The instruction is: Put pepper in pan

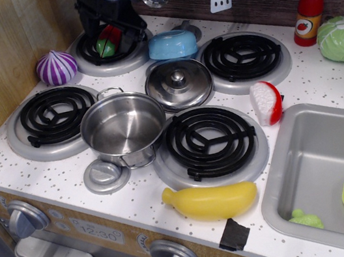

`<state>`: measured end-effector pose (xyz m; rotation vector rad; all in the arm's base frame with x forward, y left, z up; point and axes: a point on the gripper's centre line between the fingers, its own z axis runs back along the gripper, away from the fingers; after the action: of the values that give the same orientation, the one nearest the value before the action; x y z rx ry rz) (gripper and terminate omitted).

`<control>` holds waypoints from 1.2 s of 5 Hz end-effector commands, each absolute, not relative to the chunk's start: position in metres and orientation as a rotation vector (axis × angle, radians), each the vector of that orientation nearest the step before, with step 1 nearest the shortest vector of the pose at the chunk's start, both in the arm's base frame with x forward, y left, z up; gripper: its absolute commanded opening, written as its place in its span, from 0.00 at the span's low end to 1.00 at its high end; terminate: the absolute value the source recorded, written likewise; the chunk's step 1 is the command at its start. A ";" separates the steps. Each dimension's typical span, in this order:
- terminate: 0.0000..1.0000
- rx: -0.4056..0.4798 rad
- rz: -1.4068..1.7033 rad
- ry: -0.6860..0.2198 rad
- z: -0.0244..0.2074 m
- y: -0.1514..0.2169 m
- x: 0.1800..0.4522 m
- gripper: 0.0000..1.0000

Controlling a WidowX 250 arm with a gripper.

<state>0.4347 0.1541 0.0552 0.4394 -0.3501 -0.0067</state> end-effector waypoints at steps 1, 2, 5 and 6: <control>0.00 0.442 -0.041 -0.408 0.075 0.183 0.454 1.00; 0.00 0.387 -0.036 -0.416 0.067 0.192 0.455 1.00; 0.00 0.265 0.029 -0.369 0.063 0.187 0.444 0.00; 0.00 0.267 0.066 -0.297 0.088 0.166 0.432 0.00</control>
<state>0.4177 0.1437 0.0619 0.2495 -0.1752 0.1042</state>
